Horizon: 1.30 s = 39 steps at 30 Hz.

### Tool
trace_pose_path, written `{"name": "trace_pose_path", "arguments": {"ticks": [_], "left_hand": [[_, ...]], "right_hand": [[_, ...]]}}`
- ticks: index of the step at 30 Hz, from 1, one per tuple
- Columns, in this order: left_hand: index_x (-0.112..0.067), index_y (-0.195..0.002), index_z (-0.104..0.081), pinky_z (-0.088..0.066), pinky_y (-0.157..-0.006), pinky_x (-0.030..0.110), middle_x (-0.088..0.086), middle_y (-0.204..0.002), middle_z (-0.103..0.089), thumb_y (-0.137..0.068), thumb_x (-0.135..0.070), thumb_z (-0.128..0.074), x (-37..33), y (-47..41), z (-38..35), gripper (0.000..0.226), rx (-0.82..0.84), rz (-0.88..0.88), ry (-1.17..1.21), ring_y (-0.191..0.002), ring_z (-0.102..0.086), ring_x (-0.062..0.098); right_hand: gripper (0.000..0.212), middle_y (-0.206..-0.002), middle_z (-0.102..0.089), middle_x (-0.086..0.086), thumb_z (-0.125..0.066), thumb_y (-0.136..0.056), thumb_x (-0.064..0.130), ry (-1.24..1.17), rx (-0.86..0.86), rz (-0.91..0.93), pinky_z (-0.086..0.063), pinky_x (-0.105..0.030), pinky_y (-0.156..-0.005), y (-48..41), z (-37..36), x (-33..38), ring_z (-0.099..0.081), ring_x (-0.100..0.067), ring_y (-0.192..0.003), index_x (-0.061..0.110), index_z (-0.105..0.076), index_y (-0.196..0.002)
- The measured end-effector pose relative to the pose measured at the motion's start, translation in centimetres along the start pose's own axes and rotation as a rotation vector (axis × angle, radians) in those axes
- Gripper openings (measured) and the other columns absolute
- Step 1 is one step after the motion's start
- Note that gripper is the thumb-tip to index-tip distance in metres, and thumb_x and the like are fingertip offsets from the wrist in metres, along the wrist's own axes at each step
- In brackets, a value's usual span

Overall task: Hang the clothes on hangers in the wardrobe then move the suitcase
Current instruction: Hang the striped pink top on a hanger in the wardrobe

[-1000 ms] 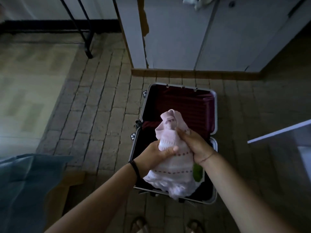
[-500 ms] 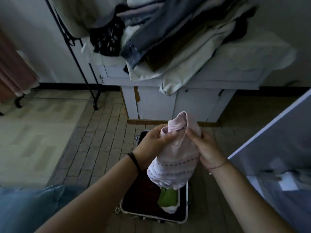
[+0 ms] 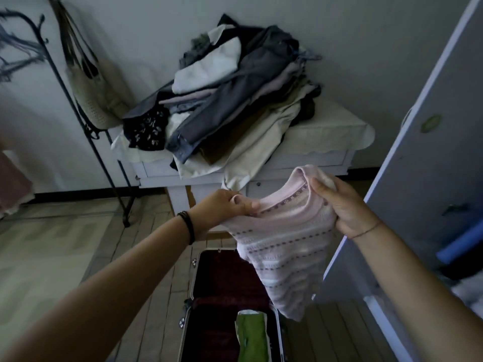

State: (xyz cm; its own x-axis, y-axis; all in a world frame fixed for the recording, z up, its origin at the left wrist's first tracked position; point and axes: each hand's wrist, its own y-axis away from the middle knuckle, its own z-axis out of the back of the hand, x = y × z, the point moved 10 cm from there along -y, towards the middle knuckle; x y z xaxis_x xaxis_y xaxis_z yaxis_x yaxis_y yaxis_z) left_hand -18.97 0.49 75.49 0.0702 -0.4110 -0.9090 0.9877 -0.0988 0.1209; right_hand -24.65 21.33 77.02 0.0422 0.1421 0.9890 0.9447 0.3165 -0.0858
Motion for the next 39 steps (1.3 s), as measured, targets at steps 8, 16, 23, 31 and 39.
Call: {"name": "trace_pose_path", "arguments": {"ticks": [8,16,23,31,39], "left_hand": [[-0.009,-0.086,-0.066,-0.054,-0.078,0.036,0.009,-0.084,-0.07,-0.087,-0.047,-0.059,-4.4,-2.7,-0.7,0.039,0.032,-0.131,0.076,-0.078,-0.067,0.024],[-0.01,-0.089,-0.067,-0.052,-0.055,0.021,0.004,-0.074,-0.068,-0.094,-0.038,-0.053,-8.4,-3.6,-2.3,0.032,0.057,-0.195,0.153,-0.06,-0.064,0.013],[-0.009,-0.082,-0.07,-0.049,-0.055,0.016,0.001,-0.068,-0.066,-0.086,-0.036,-0.065,-9.9,-4.4,-6.0,0.028,0.182,-0.268,-0.044,-0.057,-0.059,0.008],[-0.007,-0.073,-0.068,-0.038,-0.055,0.02,0.003,-0.065,-0.057,-0.086,-0.034,-0.067,-12.8,-6.1,-14.7,0.03,0.273,-0.454,-0.325,-0.059,-0.049,0.013],[0.006,-0.088,-0.063,-0.058,-0.065,0.026,0.018,-0.086,-0.064,-0.092,-0.009,-0.057,-15.2,-8.7,-27.3,0.017,0.416,-0.014,0.505,-0.076,-0.064,0.025]], "right_hand": [[0.094,-0.089,-0.07,-0.004,-0.082,-0.05,0.062,0.16,-0.016,0.051,-0.052,-0.018,-0.07,2.6,1.8,4.1,-0.066,-0.012,-0.083,-0.008,-0.059,-0.11],[0.072,-0.077,-0.047,-0.006,-0.067,-0.07,0.062,0.311,-0.289,0.134,-0.034,-0.035,-0.078,6.4,5.0,6.7,-0.044,-0.019,-0.077,-0.007,-0.049,-0.077],[0.061,-0.07,-0.045,-0.008,-0.072,-0.076,0.043,0.511,-0.444,0.091,-0.034,-0.03,-0.065,10.8,7.7,6.8,-0.042,-0.017,-0.067,-0.016,-0.054,-0.082],[0.053,-0.066,-0.034,-0.008,-0.068,-0.079,0.041,0.433,-0.826,0.191,-0.026,-0.031,-0.065,18.5,14.7,9.0,-0.032,-0.018,-0.066,-0.005,-0.046,-0.065],[0.029,-0.062,-0.054,-0.024,-0.067,-0.085,0.014,0.693,-1.096,0.143,-0.042,-0.024,-0.061,25.3,23.5,10.9,-0.049,-0.014,-0.062,-0.003,-0.062,-0.062]]}}
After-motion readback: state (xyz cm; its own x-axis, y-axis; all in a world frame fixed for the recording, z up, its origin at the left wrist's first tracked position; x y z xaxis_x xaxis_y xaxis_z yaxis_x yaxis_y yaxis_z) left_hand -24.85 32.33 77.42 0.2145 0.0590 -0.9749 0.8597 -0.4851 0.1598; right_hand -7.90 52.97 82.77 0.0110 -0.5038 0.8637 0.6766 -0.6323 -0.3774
